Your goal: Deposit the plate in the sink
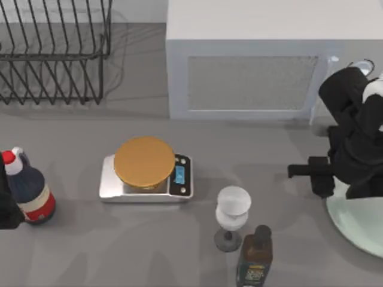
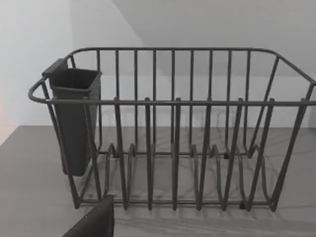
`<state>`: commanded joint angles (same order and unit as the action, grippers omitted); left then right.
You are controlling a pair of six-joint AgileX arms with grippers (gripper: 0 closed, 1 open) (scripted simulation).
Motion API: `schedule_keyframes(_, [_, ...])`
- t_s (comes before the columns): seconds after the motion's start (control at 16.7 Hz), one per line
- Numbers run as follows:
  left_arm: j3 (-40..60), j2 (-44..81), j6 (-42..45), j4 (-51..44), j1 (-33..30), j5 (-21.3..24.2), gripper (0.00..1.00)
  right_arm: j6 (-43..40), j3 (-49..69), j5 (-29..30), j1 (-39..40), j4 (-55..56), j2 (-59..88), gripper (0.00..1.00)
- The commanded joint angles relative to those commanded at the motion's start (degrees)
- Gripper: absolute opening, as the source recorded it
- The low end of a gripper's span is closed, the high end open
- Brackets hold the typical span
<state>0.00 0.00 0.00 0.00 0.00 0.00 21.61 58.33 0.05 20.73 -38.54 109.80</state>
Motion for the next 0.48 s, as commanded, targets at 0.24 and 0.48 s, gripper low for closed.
schedule_keyframes(0.24, [0.0, 0.0, 0.0, 0.0, 0.0, 0.0, 1.0, 0.0, 0.0, 0.0, 0.0, 0.0, 0.0, 0.0])
schedule_keyframes(0.48, [0.0, 0.0, 0.0, 0.0, 0.0, 0.0, 1.0, -0.02, 1.63, 0.23, -0.62, 0.15, -3.9, 0.0])
